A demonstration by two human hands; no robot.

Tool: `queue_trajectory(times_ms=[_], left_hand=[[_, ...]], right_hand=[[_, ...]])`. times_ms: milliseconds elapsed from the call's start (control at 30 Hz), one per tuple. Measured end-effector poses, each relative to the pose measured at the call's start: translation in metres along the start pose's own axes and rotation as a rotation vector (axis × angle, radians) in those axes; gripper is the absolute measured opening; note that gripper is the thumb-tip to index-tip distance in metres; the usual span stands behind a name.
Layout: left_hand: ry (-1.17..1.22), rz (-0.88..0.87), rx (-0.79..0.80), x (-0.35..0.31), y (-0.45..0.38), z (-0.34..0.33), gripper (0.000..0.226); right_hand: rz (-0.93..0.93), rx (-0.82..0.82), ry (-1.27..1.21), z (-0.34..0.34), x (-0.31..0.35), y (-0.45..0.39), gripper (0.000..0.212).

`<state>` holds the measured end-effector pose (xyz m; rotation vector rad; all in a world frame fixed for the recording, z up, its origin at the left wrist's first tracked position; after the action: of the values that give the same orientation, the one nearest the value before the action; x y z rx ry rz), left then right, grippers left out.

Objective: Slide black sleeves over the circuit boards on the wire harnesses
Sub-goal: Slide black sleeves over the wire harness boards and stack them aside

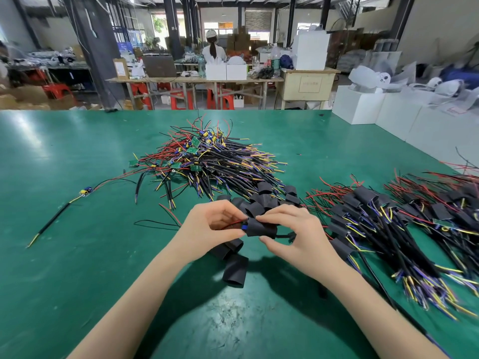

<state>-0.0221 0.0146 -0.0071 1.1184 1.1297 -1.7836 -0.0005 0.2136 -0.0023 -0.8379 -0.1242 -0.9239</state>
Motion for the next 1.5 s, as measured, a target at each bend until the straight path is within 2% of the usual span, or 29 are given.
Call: queue_trajectory(times_ms=[133, 400, 767, 933, 1033, 1233, 1367, 1500], left_hand=[[0.036, 0.020, 0.005, -0.001, 0.000, 0.004, 0.021], [0.068, 0.076, -0.021, 0.000, -0.001, 0.002, 0.013], [0.051, 0.021, -0.093, 0.001, 0.001, -0.004, 0.019], [0.169, 0.164, -0.116, 0.006, 0.000, -0.003, 0.015], [0.237, 0.248, -0.119, 0.009, 0.001, 0.000, 0.022], [0.159, 0.086, -0.080, 0.000, 0.001, -0.002, 0.017], [0.120, 0.015, -0.089, -0.003, 0.002, -0.005, 0.019], [0.139, 0.033, -0.086, -0.001, 0.001, -0.002, 0.016]], right_hand=[[-0.020, -0.028, -0.046, 0.003, 0.001, -0.001, 0.033], [0.130, -0.056, -0.020, 0.003, 0.007, 0.000, 0.032], [0.069, -0.019, -0.114, 0.005, 0.001, 0.001, 0.033], [0.185, -0.010, 0.008, 0.002, 0.007, 0.001, 0.033], [0.220, -0.011, 0.072, -0.001, 0.011, 0.001, 0.033], [0.109, -0.025, -0.114, 0.002, 0.008, 0.001, 0.033], [0.119, -0.041, -0.093, 0.001, 0.009, 0.002, 0.032], [0.167, -0.050, 0.006, -0.003, 0.011, 0.003, 0.033]])
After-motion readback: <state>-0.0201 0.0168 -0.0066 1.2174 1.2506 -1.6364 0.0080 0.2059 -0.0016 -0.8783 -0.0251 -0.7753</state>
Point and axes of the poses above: each hand's wrist, its own y-axis away from the middle knuckle, its own z-axis out of the back of the hand, x = y × z, the point moved 3 cm from there along -y, towards the middle knuckle, and after that the axes turned 4 degrees about y, right-handed, at the moved point
